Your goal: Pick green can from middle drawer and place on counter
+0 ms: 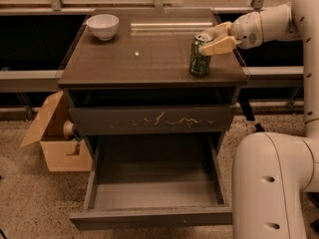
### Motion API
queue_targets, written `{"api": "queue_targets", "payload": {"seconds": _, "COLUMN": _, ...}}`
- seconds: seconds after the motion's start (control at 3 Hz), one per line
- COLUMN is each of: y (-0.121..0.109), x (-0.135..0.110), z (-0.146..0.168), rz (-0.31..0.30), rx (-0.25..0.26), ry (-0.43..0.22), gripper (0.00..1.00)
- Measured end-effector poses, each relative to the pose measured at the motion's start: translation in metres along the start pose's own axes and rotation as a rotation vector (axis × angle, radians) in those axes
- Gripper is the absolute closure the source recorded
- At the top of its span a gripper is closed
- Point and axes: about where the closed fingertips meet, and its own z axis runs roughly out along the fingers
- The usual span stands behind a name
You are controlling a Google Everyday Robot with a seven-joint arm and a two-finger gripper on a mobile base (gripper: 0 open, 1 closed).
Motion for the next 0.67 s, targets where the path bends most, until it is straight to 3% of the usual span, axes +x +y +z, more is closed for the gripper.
{"api": "queue_targets", "payload": {"seconds": 0.67, "y": 0.0018, "x": -0.0054, "z": -0.0041, "rz": -0.016, "rx": 0.001, "ry": -0.01, "gripper": 0.0}}
